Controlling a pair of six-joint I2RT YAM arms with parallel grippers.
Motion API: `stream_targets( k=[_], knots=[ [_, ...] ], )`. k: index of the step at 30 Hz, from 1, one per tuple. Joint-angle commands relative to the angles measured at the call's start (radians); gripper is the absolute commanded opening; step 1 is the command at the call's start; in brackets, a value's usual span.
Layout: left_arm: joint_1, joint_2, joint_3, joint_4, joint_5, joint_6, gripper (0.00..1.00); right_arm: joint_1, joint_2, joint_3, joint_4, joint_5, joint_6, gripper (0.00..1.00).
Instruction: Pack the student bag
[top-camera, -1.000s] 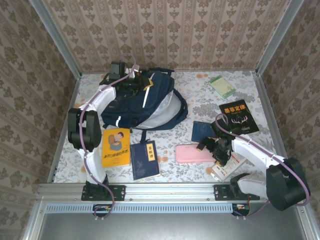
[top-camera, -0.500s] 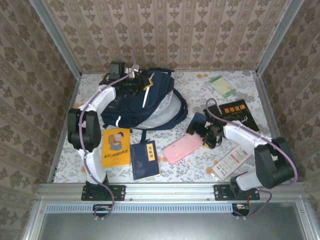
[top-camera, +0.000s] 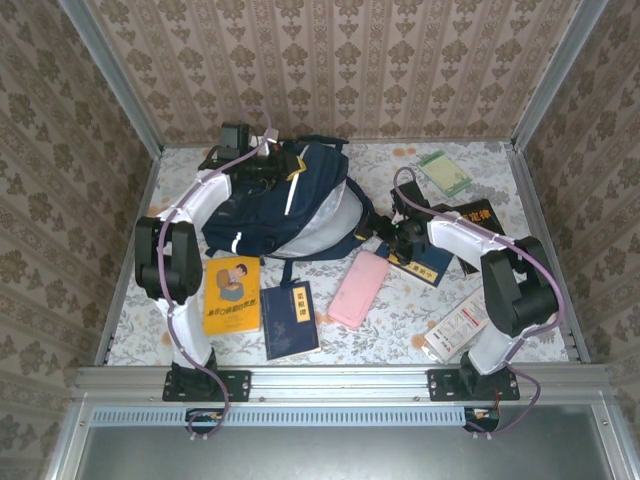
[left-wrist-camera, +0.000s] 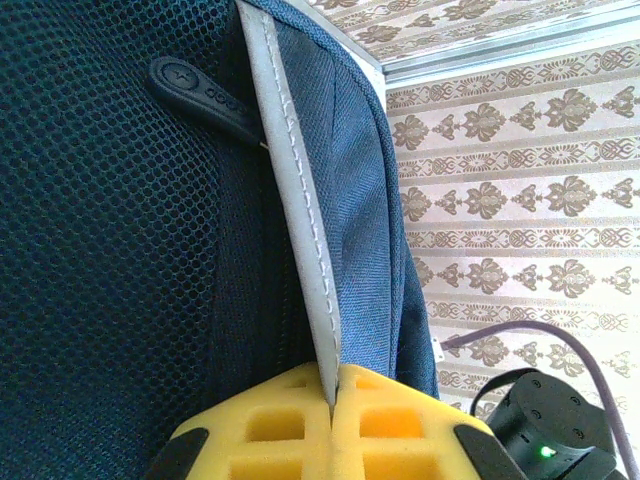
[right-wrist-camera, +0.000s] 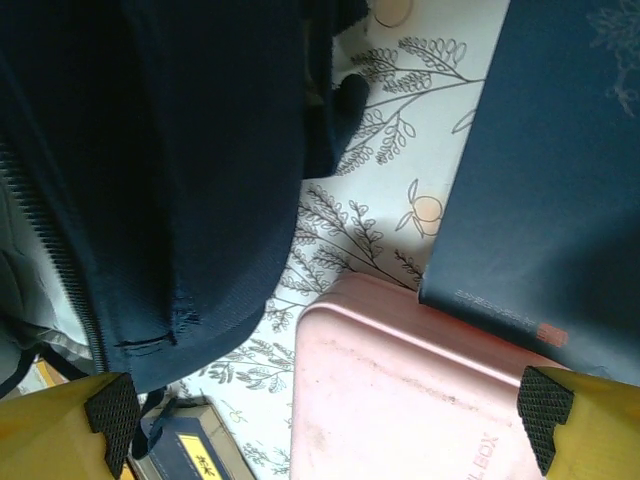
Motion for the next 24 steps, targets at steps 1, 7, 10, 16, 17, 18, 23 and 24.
stream_targets(
  k=[1, 7, 10, 16, 17, 18, 23, 24],
  knots=[
    [0.016, -0.064, 0.000, 0.047, 0.027, 0.002, 0.00, 0.005, -0.063, 0.003, -0.124, 0.040, -0.042, 1.00],
    [0.022, -0.059, -0.005, 0.062, 0.028, -0.013, 0.00, 0.133, -0.094, 0.023, -0.419, 0.255, 0.021, 1.00],
    [0.025, -0.055, -0.011, 0.072, 0.030, -0.022, 0.00, 0.224, -0.056, 0.088, -0.541, 0.332, 0.123, 1.00],
    [0.044, -0.059, -0.016, 0.084, 0.030, -0.033, 0.00, 0.361, -0.037, 0.084, -0.487, 0.326, 0.313, 1.00],
    [0.047, -0.059, -0.017, 0.087, 0.030, -0.036, 0.00, 0.372, -0.029, 0.084, -0.473, 0.324, 0.329, 1.00],
    [0.050, -0.058, -0.020, 0.091, 0.030, -0.039, 0.00, 0.384, -0.019, 0.088, -0.464, 0.325, 0.345, 1.00],
    [0.054, -0.058, -0.029, 0.106, 0.032, -0.053, 0.00, 0.413, 0.055, 0.119, -0.453, 0.337, 0.381, 1.00],
    [0.054, -0.056, -0.032, 0.109, 0.032, -0.055, 0.00, 0.417, 0.061, 0.119, -0.438, 0.338, 0.385, 1.00]
  ],
)
